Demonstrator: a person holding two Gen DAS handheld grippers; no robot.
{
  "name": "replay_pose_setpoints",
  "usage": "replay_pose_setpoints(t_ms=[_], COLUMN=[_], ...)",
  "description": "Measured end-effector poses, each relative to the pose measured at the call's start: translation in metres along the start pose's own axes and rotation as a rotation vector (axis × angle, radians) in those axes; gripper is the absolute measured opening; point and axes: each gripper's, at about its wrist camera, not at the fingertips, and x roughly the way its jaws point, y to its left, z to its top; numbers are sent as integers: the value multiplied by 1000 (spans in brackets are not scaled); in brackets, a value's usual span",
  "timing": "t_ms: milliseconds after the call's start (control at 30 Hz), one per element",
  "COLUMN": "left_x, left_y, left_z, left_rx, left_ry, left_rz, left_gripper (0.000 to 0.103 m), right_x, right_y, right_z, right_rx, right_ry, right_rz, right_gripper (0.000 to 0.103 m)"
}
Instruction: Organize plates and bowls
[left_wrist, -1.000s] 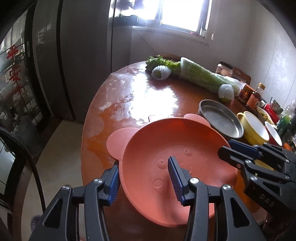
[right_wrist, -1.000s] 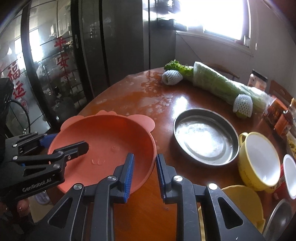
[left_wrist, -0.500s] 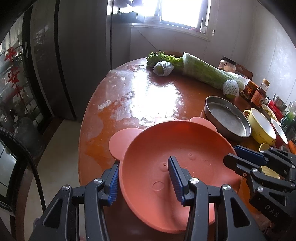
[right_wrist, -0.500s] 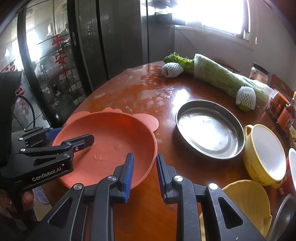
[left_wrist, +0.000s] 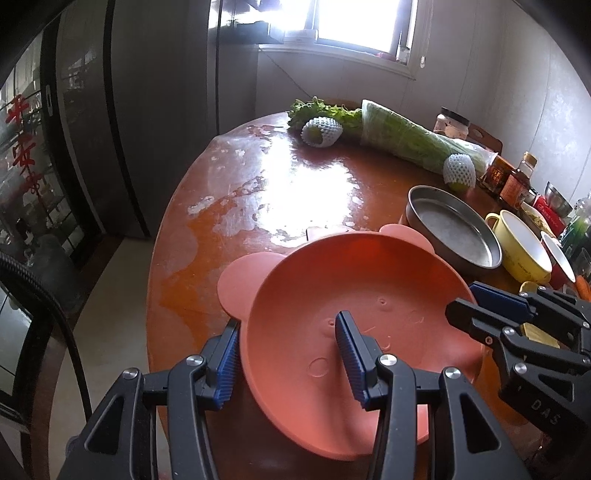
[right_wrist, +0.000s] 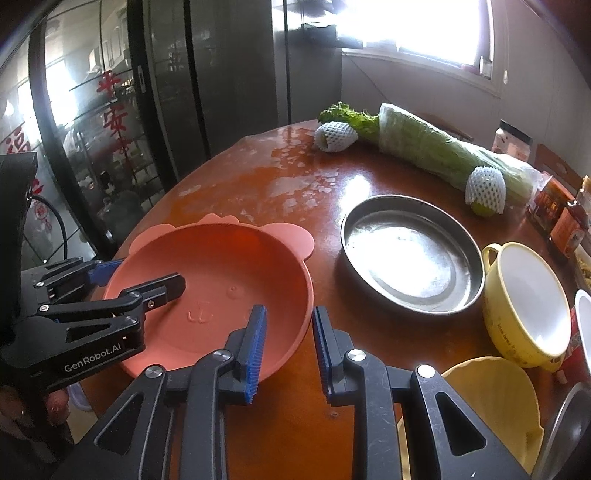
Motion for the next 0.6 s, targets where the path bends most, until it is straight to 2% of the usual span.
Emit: replay_pose_setpoints(t_ms=[133, 300, 400, 600], left_x=[-1, -7, -11, -24], left_y=[4, 8, 8, 8], left_z=[0, 1, 2, 4], left_rx=[-7, -16, -16, -20], left_ry=[-7, -25, -37, -63], left_rz=[27, 42, 56, 69], left_gripper=[54, 65, 66, 69], right_x=[-3, -8, -12, -23], right_y=[-2, -6, -5, -8], right_z=[1, 1, 1, 0], right_rx=[12, 32, 29, 47], right_ry=[-16, -29, -39, -59], right_rz=[3, 11, 2, -3], right_gripper=[37, 40, 48, 56])
